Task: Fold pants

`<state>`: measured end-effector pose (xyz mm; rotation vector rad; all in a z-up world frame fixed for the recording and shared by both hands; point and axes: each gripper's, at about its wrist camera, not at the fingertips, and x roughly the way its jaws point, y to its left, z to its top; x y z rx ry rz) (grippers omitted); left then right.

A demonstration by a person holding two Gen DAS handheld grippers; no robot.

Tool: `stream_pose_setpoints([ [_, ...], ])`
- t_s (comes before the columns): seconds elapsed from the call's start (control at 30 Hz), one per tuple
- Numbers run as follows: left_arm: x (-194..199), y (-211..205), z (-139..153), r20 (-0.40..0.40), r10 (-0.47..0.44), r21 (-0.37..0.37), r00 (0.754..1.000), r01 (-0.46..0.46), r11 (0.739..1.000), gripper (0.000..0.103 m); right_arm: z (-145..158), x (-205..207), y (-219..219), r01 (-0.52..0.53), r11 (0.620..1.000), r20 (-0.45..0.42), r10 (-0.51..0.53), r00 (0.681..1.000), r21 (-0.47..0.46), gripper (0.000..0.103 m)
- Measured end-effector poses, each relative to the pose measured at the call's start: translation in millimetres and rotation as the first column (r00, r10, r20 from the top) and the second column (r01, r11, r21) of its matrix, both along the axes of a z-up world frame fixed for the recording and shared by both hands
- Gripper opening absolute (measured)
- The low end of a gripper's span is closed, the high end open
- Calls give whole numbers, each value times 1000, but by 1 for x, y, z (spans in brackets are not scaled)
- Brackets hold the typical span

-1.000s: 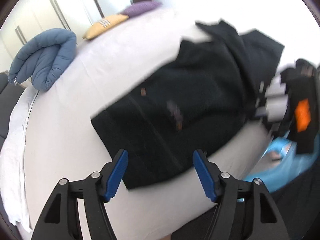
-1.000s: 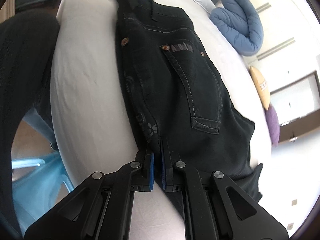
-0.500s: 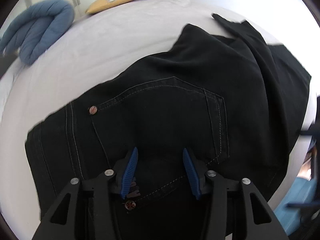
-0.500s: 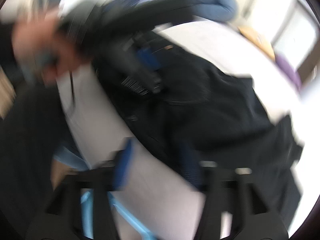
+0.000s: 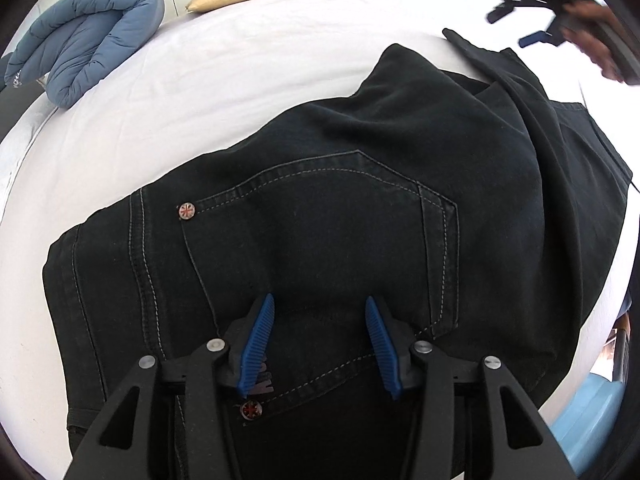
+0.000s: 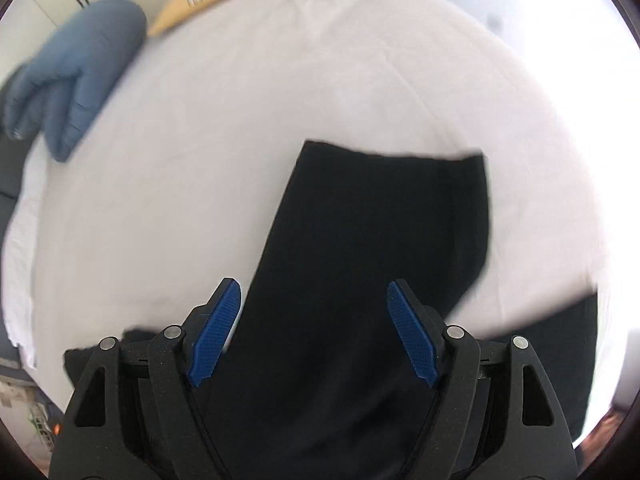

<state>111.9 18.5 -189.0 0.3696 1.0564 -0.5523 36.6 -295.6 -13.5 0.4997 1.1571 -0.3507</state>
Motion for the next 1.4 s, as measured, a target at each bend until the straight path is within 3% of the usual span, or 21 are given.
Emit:
stream_pose_setpoints([
  [0.1, -2, 9, 1, 4, -2, -9, 1000, 2, 1000, 50, -14, 48, 6, -38, 998, -120, 32, 992, -44, 75],
  [0.17, -3, 15, 1, 8, -3, -14, 1000, 4, 1000, 50, -27, 70, 10, -16, 996, -209, -2, 978, -85, 75],
  [0.37, -8, 41, 8, 22, 2, -38, 1000, -1, 999, 50, -61, 105, -2, 61, 984, -332, -115, 936, -168, 75],
  [0.57, -11, 43, 8, 31, 3, -46, 999, -2, 999, 50, -77, 116, -9, 49, 989, -341, -95, 935, -141, 74],
  [0.77, -13, 39, 8, 37, 11, -42, 999, -9, 999, 50, -79, 107, 3, 20, 991, -326, -63, 943, -134, 65],
  [0.87, -13, 36, 8, 36, 15, -42, 999, -14, 999, 50, -82, 114, 20, -32, 988, -331, -19, 943, -150, 51],
  [1.0, -14, 36, 9, 36, 16, -44, 999, -15, 999, 50, -83, 121, 25, -49, 988, -328, -1, 945, -145, 21],
  [1.07, -14, 35, 9, 36, 16, -44, 999, -15, 999, 50, -81, 120, 22, -44, 990, -317, -1, 948, -134, 3],
  [1.23, -13, 36, 9, 36, 15, -43, 999, -13, 999, 50, -48, 100, 4, -2, 996, -186, -15, 982, -90, 1],
  [1.33, -13, 35, 9, 34, 14, -38, 999, -13, 999, 50, -13, 60, -13, 39, 998, -31, -41, 999, -50, 1],
  [1.4, -13, 35, 10, 32, 17, -37, 999, -16, 999, 50, 11, 17, -29, 87, 996, 96, -85, 992, -10, 1],
])
